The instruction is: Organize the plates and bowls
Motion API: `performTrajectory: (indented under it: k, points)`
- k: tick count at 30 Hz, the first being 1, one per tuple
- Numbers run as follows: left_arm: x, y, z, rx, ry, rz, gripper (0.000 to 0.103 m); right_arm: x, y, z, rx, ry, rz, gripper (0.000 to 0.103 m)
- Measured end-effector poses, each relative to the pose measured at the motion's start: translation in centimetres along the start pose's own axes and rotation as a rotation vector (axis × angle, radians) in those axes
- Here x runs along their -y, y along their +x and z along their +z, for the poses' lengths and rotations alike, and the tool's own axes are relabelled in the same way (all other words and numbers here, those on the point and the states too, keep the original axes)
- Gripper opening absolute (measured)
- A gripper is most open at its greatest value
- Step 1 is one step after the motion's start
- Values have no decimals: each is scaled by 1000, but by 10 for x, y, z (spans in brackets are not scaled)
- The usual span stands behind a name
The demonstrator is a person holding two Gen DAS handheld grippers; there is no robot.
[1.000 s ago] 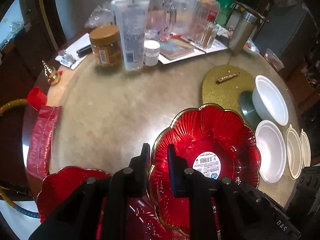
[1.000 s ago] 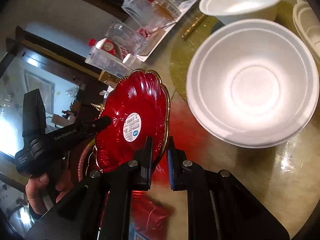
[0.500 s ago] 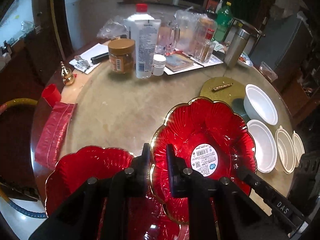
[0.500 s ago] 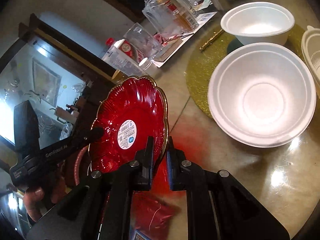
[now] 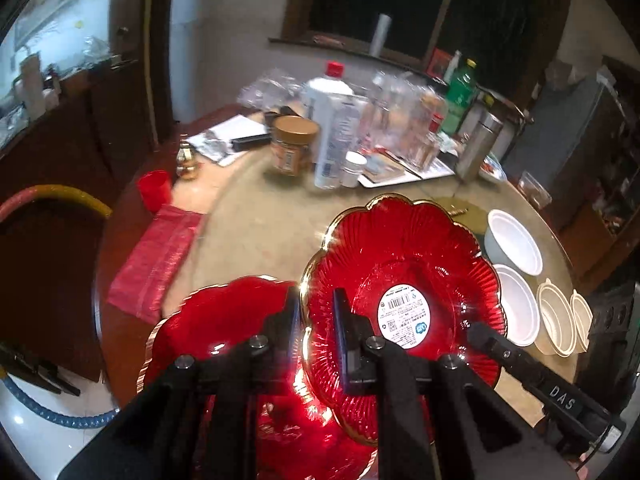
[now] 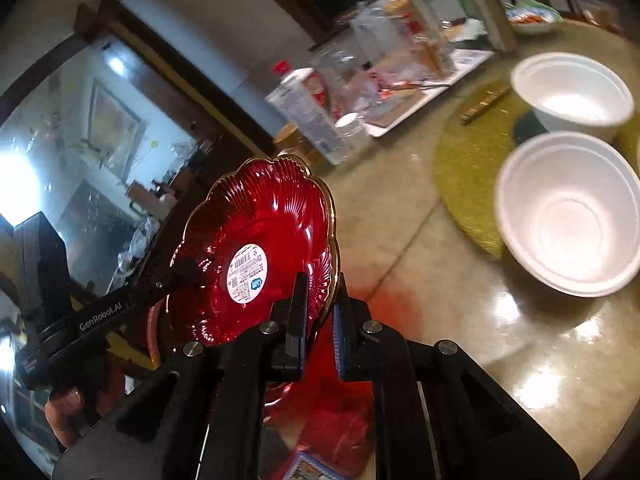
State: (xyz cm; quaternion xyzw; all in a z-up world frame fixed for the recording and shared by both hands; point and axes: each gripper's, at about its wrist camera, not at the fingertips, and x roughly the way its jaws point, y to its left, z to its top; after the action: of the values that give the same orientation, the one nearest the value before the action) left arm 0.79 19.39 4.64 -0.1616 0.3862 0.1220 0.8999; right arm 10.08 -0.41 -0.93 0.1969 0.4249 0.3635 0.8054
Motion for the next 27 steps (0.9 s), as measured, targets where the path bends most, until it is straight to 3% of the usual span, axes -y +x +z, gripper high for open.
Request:
performTrajectory:
  k: [14,27]
  points:
    - [-67,-5,-43,-39,-137,30,13,-53,37,-19,-118,-146,-5,10]
    - [-89,8,-63,-81,-149,103,14,-70,76,-38,-255,-246,-102,10]
